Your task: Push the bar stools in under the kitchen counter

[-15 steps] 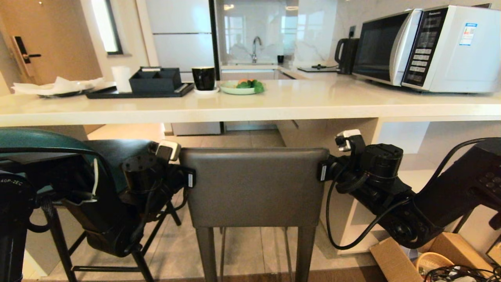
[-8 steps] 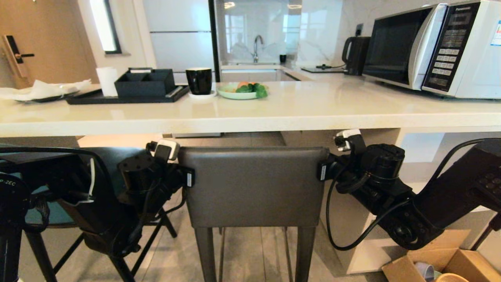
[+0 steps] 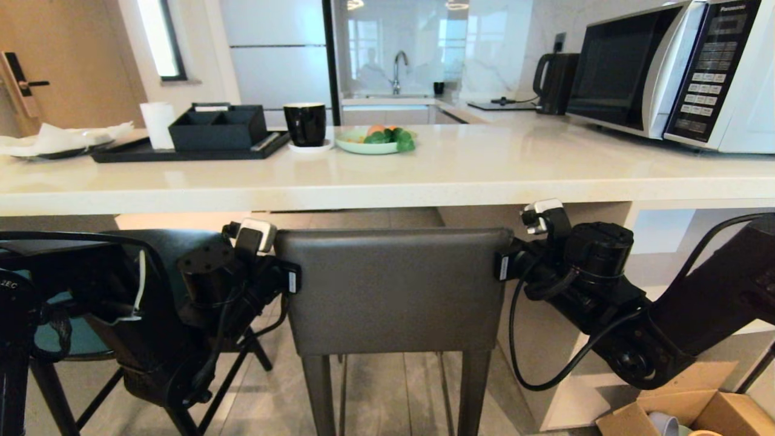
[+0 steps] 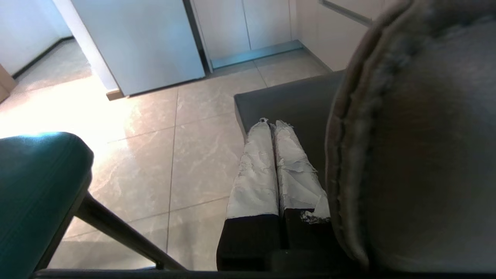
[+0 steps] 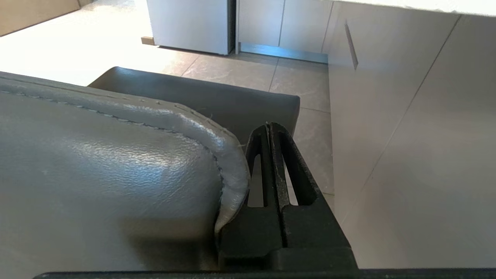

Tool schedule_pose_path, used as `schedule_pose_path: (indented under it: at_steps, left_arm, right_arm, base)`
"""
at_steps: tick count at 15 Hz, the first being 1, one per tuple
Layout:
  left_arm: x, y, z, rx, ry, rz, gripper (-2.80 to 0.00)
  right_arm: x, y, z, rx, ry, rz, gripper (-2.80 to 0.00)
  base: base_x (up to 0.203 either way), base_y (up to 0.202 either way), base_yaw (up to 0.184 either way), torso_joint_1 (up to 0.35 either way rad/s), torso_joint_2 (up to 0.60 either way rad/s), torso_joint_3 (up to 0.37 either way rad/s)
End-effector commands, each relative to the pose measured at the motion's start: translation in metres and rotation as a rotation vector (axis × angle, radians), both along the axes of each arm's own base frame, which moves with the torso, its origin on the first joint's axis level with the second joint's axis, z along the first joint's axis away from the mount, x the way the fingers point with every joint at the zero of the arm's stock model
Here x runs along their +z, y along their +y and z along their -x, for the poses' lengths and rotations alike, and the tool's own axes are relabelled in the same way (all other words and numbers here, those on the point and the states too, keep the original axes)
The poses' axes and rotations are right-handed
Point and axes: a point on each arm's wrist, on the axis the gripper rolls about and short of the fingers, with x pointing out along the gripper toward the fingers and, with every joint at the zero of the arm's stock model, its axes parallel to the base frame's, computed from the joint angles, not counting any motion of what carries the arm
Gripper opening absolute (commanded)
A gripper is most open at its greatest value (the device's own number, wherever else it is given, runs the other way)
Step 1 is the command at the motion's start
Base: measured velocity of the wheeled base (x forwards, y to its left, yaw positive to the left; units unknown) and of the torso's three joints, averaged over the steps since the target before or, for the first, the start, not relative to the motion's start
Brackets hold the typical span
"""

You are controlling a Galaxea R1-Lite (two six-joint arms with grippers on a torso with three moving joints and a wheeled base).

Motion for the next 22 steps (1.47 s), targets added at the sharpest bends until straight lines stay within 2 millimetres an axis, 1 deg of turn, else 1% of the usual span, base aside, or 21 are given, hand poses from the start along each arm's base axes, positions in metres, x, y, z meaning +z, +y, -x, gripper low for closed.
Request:
schedule_pose_path:
  at_steps: [1, 3, 6, 7, 8, 10, 11, 13, 15, 17, 19, 22]
  left_arm:
    - [0.013, 0.010, 0.001, 0.027, -0.040, 0.019, -2.80]
    - [0.021, 0.028, -0.002, 0.080, -0.057, 0.050, -2.80]
    - [0.032, 0.067, -0.002, 0.182, -0.070, 0.111, -2.80]
    - [0.033, 0.077, 0.004, 0.204, -0.064, 0.114, -2.80]
    - [0.032, 0.081, 0.013, 0.211, -0.044, 0.112, -2.80]
    - [0.030, 0.082, 0.039, 0.196, 0.005, 0.116, -2.80]
    - [0.035, 0.083, 0.053, 0.187, 0.005, 0.134, -2.80]
    - [0.053, 0.086, 0.079, 0.172, -0.039, 0.185, -2.80]
    - [0.074, 0.089, 0.106, 0.160, -0.114, 0.217, -2.80]
    - [0.096, 0.093, 0.135, 0.147, -0.218, 0.242, -2.80]
    - [0.119, 0.099, 0.173, 0.137, -0.321, 0.264, -2.80]
    - [0.139, 0.109, 0.236, 0.126, -0.380, 0.275, -2.80]
  right_arm:
    - [0.010, -0.007, 0.004, -0.014, -0.030, -0.014, -2.80]
    - [0.010, -0.021, 0.001, -0.054, -0.025, -0.014, -2.80]
    - [0.018, -0.049, -0.002, -0.128, -0.032, -0.038, -2.80]
    - [0.020, -0.059, -0.001, -0.155, -0.034, -0.042, -2.80]
    - [0.023, -0.067, 0.002, -0.174, -0.037, -0.044, -2.80]
    - [0.031, -0.074, 0.017, -0.182, -0.045, -0.051, -2.80]
    - [0.035, -0.076, 0.027, -0.183, -0.046, -0.052, -2.80]
    - [0.051, -0.082, 0.052, -0.182, -0.075, -0.062, -2.80]
    - [0.076, -0.089, 0.082, -0.179, -0.124, -0.079, -2.80]
    - [0.103, -0.098, 0.118, -0.178, -0.155, -0.088, -2.80]
    - [0.124, -0.109, 0.160, -0.181, -0.181, -0.093, -2.80]
    - [0.139, -0.126, 0.224, -0.198, -0.204, -0.088, -2.80]
  base:
    - [0.000, 0.000, 0.000, 0.000, 0.00, 0.000]
    - [0.000, 0.000, 0.000, 0.000, 0.00, 0.000]
    - [0.000, 0.000, 0.000, 0.000, 0.00, 0.000]
    - [0.000, 0.000, 0.000, 0.000, 0.00, 0.000]
    - [0.000, 0.000, 0.000, 0.000, 0.00, 0.000]
    - [0.000, 0.000, 0.000, 0.000, 0.00, 0.000]
    - [0.000, 0.000, 0.000, 0.000, 0.00, 0.000]
    - [0.000, 0.000, 0.000, 0.000, 0.00, 0.000]
    - [0.000, 0.000, 0.000, 0.000, 0.00, 0.000]
    - [0.000, 0.000, 0.000, 0.000, 0.00, 0.000]
    - [0.000, 0.000, 0.000, 0.000, 0.00, 0.000]
    - [0.000, 0.000, 0.000, 0.000, 0.00, 0.000]
